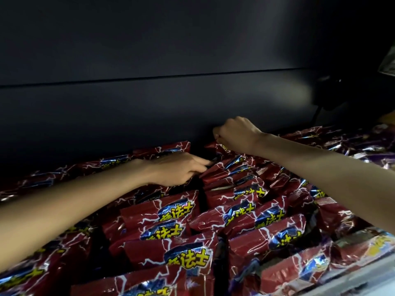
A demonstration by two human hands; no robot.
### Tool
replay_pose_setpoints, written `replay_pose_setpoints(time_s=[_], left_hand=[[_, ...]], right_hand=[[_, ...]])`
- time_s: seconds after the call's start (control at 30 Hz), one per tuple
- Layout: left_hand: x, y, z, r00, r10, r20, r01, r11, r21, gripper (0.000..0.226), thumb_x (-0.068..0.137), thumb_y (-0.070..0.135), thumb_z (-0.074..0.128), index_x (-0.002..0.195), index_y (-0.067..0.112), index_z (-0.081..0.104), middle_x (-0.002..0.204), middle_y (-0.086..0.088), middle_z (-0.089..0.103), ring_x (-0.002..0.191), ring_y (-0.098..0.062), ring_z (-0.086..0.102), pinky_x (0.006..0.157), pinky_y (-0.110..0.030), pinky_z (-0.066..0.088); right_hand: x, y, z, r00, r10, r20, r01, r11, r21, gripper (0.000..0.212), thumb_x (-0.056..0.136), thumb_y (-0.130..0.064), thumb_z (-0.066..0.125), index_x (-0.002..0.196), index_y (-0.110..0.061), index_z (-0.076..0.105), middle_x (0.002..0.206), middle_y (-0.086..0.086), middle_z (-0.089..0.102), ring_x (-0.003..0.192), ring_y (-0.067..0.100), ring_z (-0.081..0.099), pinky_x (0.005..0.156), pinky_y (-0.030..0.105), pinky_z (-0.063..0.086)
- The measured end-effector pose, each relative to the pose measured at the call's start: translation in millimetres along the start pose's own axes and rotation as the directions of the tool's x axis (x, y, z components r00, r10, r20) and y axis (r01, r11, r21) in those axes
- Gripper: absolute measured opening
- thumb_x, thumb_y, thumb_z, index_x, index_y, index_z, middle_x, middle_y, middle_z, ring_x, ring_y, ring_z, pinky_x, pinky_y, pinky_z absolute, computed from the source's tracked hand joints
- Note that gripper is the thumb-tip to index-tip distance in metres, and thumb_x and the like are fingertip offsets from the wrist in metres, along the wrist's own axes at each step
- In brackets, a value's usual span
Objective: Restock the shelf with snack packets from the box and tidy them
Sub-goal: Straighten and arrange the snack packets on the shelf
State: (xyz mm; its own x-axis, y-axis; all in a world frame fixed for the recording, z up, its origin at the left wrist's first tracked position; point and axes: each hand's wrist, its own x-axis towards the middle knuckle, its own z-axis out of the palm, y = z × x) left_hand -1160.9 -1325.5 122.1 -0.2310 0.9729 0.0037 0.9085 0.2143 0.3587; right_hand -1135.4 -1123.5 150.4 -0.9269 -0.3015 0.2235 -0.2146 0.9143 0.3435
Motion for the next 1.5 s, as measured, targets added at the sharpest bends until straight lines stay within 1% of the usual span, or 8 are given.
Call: replay_pose_setpoints(time_s=[0.2, 0.33, 0.4, 0.63, 1.03, 1.17, 1.27, 1.5], left_hand=[[-6, -14, 5, 0.998, -0.065, 0.023, 0.064, 0.996, 0.057, 0.051, 0.089, -0.010, 0.038, 0.133, 0.010, 0.054, 0.150, 0.002, 0.037, 0.138, -0.007, 0.032, 0.116, -0.027, 0.024], [-7, -11, 6, 0.996, -0.084, -0.014, 0.085, 0.995, 0.049, 0.052, 0.090, -0.011, 0.037, 0.134, 0.011, 0.052, 0.149, 0.003, 0.036, 0.137, -0.007, 0.031, 0.113, -0.011, 0.016], [-7, -11, 7, 0.998, -0.056, -0.025, 0.058, 0.997, 0.060, 0.053, 0.089, -0.011, 0.037, 0.134, 0.012, 0.053, 0.149, 0.003, 0.037, 0.137, -0.007, 0.032, 0.115, -0.019, 0.020], [-6, -10, 6, 0.996, -0.092, 0.017, 0.091, 0.994, 0.055, 0.047, 0.093, -0.006, 0.035, 0.133, 0.012, 0.054, 0.152, 0.006, 0.030, 0.140, -0.005, 0.026, 0.116, -0.018, 0.016], [1, -6, -2, 0.986, -0.141, -0.088, 0.142, 0.990, 0.006, 0.034, 0.097, 0.004, 0.043, 0.123, 0.013, 0.062, 0.140, 0.010, 0.046, 0.126, 0.002, 0.038, 0.100, 0.000, 0.019], [16, 0, -10, 0.957, -0.165, -0.239, 0.175, 0.984, 0.018, 0.026, 0.098, 0.007, 0.045, 0.113, 0.015, 0.066, 0.123, 0.003, 0.062, 0.106, -0.005, 0.058, 0.096, -0.024, 0.043], [36, 9, -16, 0.936, -0.259, -0.239, 0.290, 0.951, 0.106, 0.031, 0.100, 0.023, 0.044, 0.129, 0.016, 0.055, 0.127, 0.001, 0.060, 0.095, -0.002, 0.058, 0.086, -0.017, 0.041], [74, 30, -4, 0.933, -0.332, -0.142, 0.361, 0.858, 0.366, 0.059, 0.096, 0.056, 0.019, 0.139, 0.023, 0.044, 0.136, 0.001, 0.052, 0.124, -0.019, 0.048, 0.102, -0.034, 0.038]], right_hand=[[-4, -2, -14, 0.995, -0.002, -0.101, -0.001, 0.999, -0.037, 0.026, 0.100, -0.022, 0.039, 0.114, -0.012, 0.058, 0.097, 0.010, 0.067, 0.087, 0.032, 0.066, 0.066, 0.033, 0.046], [-9, 3, -10, 0.919, -0.010, -0.395, 0.001, 1.000, -0.023, 0.008, 0.084, -0.012, 0.061, 0.087, -0.006, 0.065, 0.066, 0.008, 0.065, 0.051, 0.029, 0.062, 0.043, 0.028, 0.046], [-11, 4, -12, 0.892, 0.054, -0.448, -0.024, 0.997, 0.073, 0.011, 0.086, -0.013, 0.057, 0.087, -0.005, 0.064, 0.063, 0.008, 0.064, 0.047, 0.029, 0.060, 0.041, 0.032, 0.048], [-7, -13, -1, 0.999, 0.039, -0.006, -0.038, 0.992, 0.123, 0.022, 0.098, -0.021, 0.046, 0.113, -0.011, 0.058, 0.105, 0.011, 0.065, 0.095, 0.032, 0.063, 0.077, 0.039, 0.051], [-10, 21, -4, 1.000, -0.011, -0.009, 0.014, 0.906, 0.423, 0.019, 0.089, -0.017, 0.064, 0.108, -0.015, 0.066, 0.099, 0.001, 0.071, 0.087, 0.013, 0.067, 0.080, 0.025, 0.049], [-42, 59, -11, 0.995, 0.096, -0.015, -0.085, 0.939, 0.332, 0.019, 0.091, -0.020, 0.061, 0.109, -0.018, 0.066, 0.108, -0.002, 0.069, 0.095, 0.015, 0.065, 0.081, 0.027, 0.044], [-57, 77, -7, 0.984, 0.163, 0.070, -0.173, 0.965, 0.197, 0.023, 0.095, -0.022, 0.053, 0.115, -0.021, 0.063, 0.118, -0.001, 0.064, 0.106, 0.021, 0.060, 0.085, 0.030, 0.044], [-80, 126, 13, 0.935, 0.312, 0.171, -0.288, 0.946, -0.150, 0.031, 0.095, -0.017, 0.045, 0.122, -0.026, 0.059, 0.124, 0.004, 0.061, 0.110, 0.027, 0.059, 0.085, 0.035, 0.048]])
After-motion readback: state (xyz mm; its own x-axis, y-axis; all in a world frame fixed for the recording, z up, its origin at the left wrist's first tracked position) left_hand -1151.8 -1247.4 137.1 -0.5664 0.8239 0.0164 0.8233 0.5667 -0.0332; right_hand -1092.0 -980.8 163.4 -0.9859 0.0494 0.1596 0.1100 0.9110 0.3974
